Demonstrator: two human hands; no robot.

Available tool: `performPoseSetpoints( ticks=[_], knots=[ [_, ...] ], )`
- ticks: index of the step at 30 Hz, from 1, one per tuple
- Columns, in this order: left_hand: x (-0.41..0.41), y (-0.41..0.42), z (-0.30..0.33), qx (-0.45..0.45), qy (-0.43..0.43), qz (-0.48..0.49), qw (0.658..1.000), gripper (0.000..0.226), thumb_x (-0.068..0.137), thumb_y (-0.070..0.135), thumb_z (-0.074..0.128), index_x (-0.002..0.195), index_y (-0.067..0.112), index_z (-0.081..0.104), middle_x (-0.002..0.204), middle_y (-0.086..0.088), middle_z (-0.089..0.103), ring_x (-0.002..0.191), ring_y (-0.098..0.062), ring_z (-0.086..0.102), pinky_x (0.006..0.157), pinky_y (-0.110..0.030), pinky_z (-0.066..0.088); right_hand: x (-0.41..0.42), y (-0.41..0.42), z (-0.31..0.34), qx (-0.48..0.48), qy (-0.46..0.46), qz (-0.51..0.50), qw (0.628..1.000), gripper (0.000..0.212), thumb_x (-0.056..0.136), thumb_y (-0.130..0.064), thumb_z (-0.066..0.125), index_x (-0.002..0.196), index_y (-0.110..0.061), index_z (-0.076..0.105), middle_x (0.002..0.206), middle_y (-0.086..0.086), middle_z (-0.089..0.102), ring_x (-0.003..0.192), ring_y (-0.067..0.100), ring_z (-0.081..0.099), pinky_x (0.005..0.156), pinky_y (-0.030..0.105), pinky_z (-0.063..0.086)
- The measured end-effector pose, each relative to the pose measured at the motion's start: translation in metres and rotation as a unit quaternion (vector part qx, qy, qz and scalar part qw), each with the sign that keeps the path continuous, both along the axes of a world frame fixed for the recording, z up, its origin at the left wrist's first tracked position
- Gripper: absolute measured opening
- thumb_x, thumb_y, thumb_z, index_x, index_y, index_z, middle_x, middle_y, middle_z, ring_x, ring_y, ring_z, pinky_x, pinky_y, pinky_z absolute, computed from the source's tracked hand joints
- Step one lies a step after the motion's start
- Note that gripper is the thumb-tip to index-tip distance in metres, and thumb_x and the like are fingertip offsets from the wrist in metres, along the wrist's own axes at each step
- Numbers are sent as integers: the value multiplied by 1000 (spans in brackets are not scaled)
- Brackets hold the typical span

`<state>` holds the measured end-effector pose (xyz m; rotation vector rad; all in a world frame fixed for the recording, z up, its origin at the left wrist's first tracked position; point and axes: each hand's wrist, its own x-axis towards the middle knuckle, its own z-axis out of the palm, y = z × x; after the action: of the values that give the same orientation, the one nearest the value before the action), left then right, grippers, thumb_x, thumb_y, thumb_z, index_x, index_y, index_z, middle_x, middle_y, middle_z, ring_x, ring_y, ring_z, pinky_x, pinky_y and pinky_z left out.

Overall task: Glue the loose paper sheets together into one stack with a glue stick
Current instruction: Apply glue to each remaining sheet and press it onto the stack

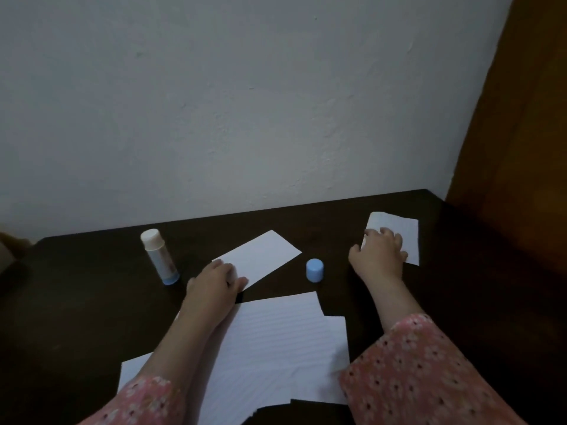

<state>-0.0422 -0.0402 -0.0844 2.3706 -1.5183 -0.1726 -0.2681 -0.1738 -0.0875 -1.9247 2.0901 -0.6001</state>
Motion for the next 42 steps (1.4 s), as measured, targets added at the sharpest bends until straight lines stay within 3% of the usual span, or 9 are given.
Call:
performPoseSetpoints(
  ticks=[9,16,20,24,27,32,36,39,42],
  knots=[
    [10,3,2,40,31,-2,999,46,95,32,54,140,25,44,153,4,32,137,-16,36,109,-32,33,5,1,-7,-2,20,-24,1000,34,96,-25,51,125,-9,56,127,10,51,118,26,45,101,37,40],
    [21,3,-1,34,53,-7,998,43,96,20,54,138,23,48,153,7,32,136,-14,37,108,-28,32,19,-1,1,-10,-128,-9,992,42,92,-10,55,133,-21,54,125,7,55,111,25,55,89,39,53],
    [24,3,-2,26,64,-19,997,34,95,18,55,129,22,56,151,8,36,134,-14,40,105,-25,33,43,16,23,-81,-251,112,958,37,95,-13,54,132,-20,55,124,0,54,101,10,54,81,22,46],
    [27,5,1,-49,103,-18,993,32,98,21,50,130,18,57,144,5,46,130,-12,43,102,-22,32,67,39,37,-76,-274,256,924,33,95,-15,56,127,-23,59,114,-9,56,89,2,51,69,12,41],
    [24,9,11,-137,230,24,963,35,101,36,38,124,20,59,123,4,61,117,-11,53,93,-24,38,72,49,33,-19,-274,348,896,31,94,-16,58,121,-31,61,111,-16,54,90,0,54,67,12,43],
    [23,6,18,-209,488,153,834,70,99,55,20,95,6,69,85,-6,75,79,-20,72,86,-33,51,68,50,20,34,-260,405,876,32,93,-12,56,108,-40,63,118,-21,52,107,1,49,82,15,45],
    [23,9,17,-184,501,174,828,27,97,36,51,97,13,66,86,-6,73,79,-20,71,84,-35,54,70,49,16,36,-233,415,879,37,92,-10,58,114,-40,63,130,-22,42,119,-3,37,91,15,35],
    [31,11,15,-192,530,157,811,21,92,31,60,95,12,69,72,-4,67,73,-19,60,74,-33,50,71,44,15,6,-245,348,905,53,91,-14,62,137,-34,47,140,-12,37,121,2,37,99,24,35],
    [33,13,13,-185,536,127,814,17,92,28,61,94,13,69,69,-3,57,64,-15,50,60,-27,42,72,38,16,7,-323,240,915,59,92,-20,61,144,-29,37,125,-6,53,102,5,53,81,21,46]
  ],
)
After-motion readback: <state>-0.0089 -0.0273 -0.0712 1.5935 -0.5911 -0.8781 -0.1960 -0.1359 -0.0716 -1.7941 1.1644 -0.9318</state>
